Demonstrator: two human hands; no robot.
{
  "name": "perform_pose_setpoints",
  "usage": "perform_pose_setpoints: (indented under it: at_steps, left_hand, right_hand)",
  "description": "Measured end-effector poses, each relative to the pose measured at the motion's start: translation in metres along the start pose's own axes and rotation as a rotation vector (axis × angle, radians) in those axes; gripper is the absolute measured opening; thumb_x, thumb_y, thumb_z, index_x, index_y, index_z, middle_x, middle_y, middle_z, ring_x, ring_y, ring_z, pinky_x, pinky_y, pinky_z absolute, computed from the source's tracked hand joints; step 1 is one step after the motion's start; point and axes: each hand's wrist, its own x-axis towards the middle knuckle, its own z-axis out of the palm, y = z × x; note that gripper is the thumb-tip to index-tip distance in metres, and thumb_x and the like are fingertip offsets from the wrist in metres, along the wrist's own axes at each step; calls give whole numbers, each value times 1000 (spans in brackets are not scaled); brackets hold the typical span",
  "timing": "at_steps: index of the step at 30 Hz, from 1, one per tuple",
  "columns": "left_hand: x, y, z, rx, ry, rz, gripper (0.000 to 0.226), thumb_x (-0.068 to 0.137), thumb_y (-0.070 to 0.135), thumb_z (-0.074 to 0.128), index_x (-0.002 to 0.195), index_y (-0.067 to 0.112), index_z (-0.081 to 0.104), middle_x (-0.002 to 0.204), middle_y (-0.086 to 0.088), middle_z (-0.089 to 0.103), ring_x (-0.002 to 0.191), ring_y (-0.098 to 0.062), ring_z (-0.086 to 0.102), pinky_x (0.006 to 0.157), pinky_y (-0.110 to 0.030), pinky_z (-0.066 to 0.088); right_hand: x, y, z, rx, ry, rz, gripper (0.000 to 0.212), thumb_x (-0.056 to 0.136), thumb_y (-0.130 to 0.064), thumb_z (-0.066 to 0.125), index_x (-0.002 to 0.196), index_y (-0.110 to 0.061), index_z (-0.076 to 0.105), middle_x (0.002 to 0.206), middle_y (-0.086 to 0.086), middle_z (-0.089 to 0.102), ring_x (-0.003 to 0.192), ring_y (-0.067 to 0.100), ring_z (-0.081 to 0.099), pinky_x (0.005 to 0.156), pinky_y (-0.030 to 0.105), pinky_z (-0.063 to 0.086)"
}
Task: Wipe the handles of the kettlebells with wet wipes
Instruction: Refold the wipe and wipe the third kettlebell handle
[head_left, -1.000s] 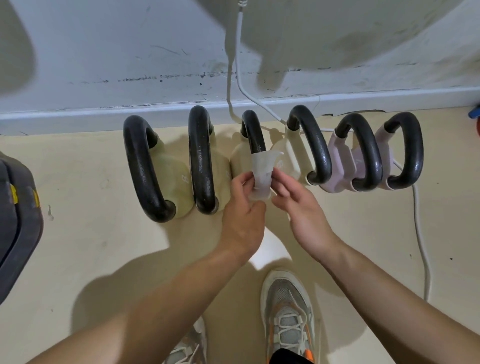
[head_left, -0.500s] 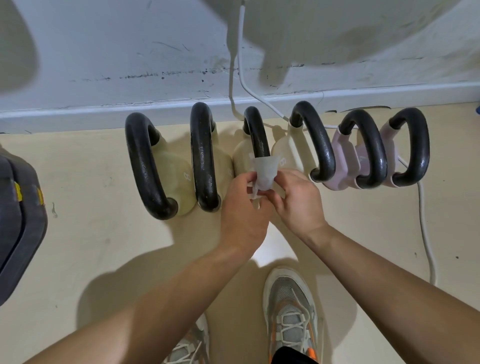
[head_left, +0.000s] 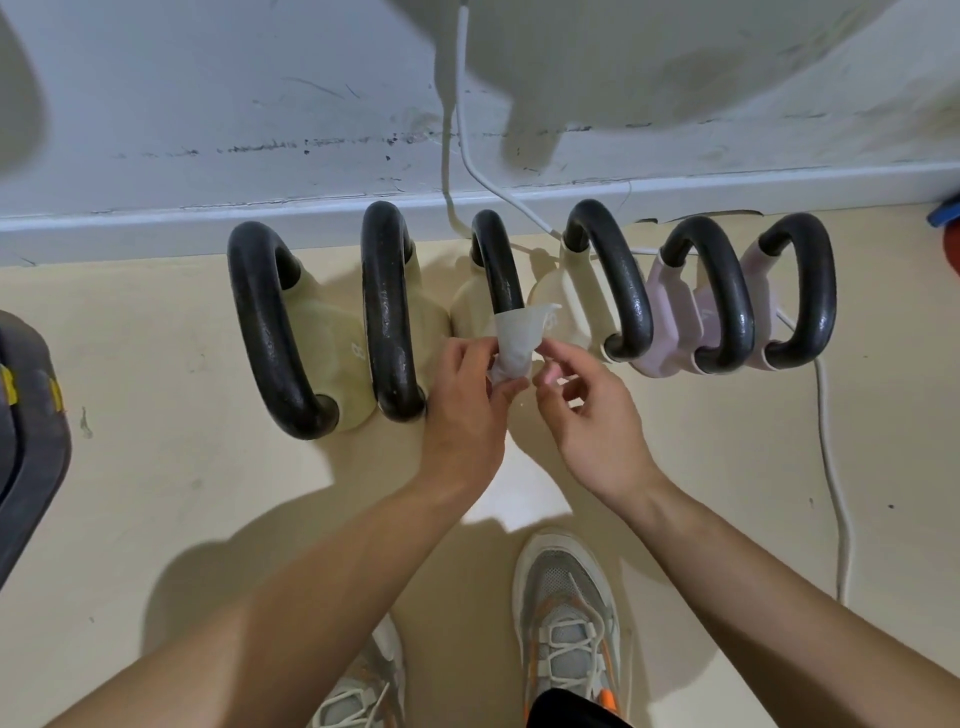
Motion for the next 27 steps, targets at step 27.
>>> perform_pose_setpoints:
  at_steps: [27]
  left_hand:
    - [8, 37, -4, -254, 147, -261, 28, 103, 11, 43, 109, 31, 62, 95, 17, 63, 88, 10, 57, 72, 0, 39]
  right_hand:
    - [-19, 20, 18, -161, -158, -95, 78, 83, -19, 66, 155, -24, 37, 146, -1, 41, 134, 14, 46, 106, 36, 48]
